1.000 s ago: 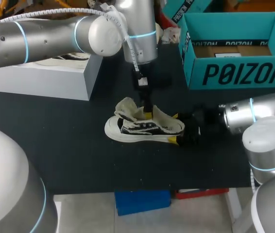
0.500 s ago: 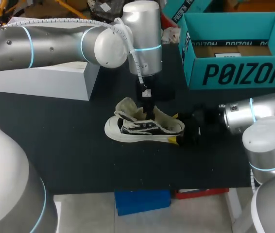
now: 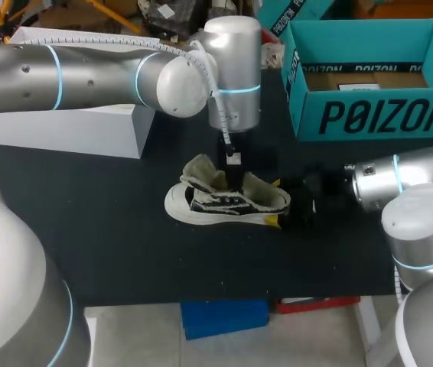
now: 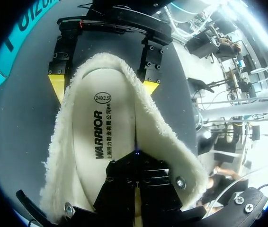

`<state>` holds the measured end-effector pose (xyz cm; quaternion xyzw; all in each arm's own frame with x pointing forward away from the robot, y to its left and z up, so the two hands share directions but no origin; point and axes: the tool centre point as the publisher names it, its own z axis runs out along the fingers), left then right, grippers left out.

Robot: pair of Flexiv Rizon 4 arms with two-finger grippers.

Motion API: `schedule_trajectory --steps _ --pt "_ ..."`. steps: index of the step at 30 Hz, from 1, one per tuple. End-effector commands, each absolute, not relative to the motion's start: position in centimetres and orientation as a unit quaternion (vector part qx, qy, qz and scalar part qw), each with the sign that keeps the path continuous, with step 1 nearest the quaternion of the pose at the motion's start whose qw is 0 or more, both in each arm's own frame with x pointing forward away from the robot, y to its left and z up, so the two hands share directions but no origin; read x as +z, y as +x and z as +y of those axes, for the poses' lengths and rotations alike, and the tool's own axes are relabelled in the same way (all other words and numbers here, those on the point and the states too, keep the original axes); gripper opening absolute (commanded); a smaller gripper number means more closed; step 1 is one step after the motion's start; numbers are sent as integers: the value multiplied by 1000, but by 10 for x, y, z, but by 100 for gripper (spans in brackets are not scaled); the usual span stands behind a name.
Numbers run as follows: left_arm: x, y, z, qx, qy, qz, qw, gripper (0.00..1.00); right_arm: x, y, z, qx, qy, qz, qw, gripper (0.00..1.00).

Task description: Take the shoe out of the shoebox, open the shoe tongue, remove and reinsert the insole, then place the shoe into the shoebox

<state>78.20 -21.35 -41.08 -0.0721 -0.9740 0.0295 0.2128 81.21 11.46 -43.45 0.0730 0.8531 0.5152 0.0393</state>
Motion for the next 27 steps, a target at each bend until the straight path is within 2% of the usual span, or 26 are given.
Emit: schedule_trajectory --steps 1,13,14,16,18,23,27 --pt "-419 778 -215 20 -69 -976 206 0 -436 813 116 515 74 853 39 0" --pt "-424 777 -216 8 -56 -982 181 0 -436 813 116 515 74 853 39 0" --pt "-424 777 -216 10 -55 -982 181 15 -436 813 116 515 74 853 39 0" --pt "-424 777 -216 11 -54 -982 180 36 -436 813 116 515 74 853 39 0" --pt "-425 777 -215 13 -51 -983 178 45 -436 813 116 515 74 853 39 0" --pt "-428 778 -214 8 -44 -986 158 40 -436 813 116 515 74 853 39 0" --pt "-432 779 -214 -8 -34 -993 110 36 -436 813 116 515 74 853 39 0"
